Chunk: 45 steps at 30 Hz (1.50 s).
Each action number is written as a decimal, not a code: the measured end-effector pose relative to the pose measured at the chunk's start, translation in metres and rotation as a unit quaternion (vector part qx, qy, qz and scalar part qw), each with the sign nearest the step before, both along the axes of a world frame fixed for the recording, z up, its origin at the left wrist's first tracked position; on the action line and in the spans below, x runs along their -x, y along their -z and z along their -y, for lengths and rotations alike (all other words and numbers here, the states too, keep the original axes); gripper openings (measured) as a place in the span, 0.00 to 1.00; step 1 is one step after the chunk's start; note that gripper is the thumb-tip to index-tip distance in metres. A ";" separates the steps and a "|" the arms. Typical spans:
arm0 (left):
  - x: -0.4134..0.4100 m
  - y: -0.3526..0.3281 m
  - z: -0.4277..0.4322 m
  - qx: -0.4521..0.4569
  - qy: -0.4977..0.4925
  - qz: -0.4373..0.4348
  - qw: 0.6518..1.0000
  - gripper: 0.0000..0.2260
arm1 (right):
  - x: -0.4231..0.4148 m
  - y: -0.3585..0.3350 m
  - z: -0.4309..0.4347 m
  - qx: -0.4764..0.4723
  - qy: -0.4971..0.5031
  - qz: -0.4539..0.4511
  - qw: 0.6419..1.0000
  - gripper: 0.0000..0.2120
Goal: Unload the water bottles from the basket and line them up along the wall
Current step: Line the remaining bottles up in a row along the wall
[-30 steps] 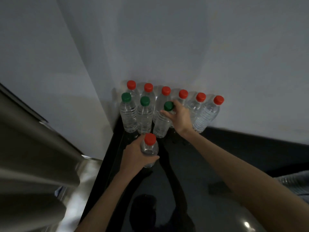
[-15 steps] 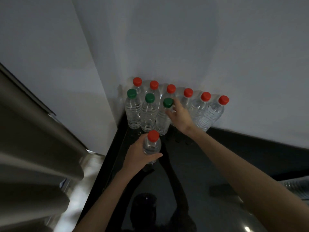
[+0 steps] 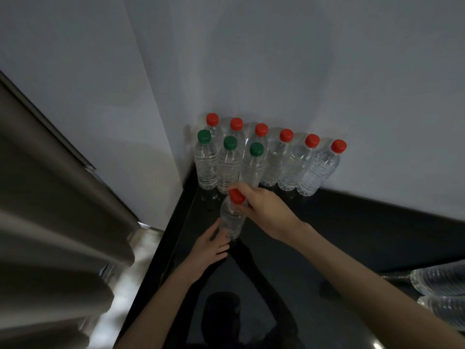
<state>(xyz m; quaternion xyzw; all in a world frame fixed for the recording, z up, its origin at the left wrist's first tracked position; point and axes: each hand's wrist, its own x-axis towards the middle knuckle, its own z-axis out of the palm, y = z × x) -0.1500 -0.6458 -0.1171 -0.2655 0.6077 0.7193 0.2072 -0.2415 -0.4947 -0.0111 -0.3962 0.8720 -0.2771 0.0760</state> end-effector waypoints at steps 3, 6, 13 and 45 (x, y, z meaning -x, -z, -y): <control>0.010 0.001 -0.005 -0.044 0.009 -0.002 0.999 0.28 | 0.004 -0.003 -0.009 0.012 0.038 0.030 0.999 0.15; 0.028 0.004 -0.019 -0.075 0.015 0.007 0.997 0.29 | 0.009 -0.005 -0.022 0.023 0.070 0.038 0.997 0.14; 0.086 0.003 -0.065 -0.152 -0.014 0.069 0.986 0.30 | 0.034 -0.007 -0.054 0.022 0.144 0.025 0.989 0.13; 0.086 -0.051 -0.083 -0.047 -0.052 -0.078 0.994 0.15 | 0.029 -0.031 -0.076 0.127 0.211 0.033 0.969 0.23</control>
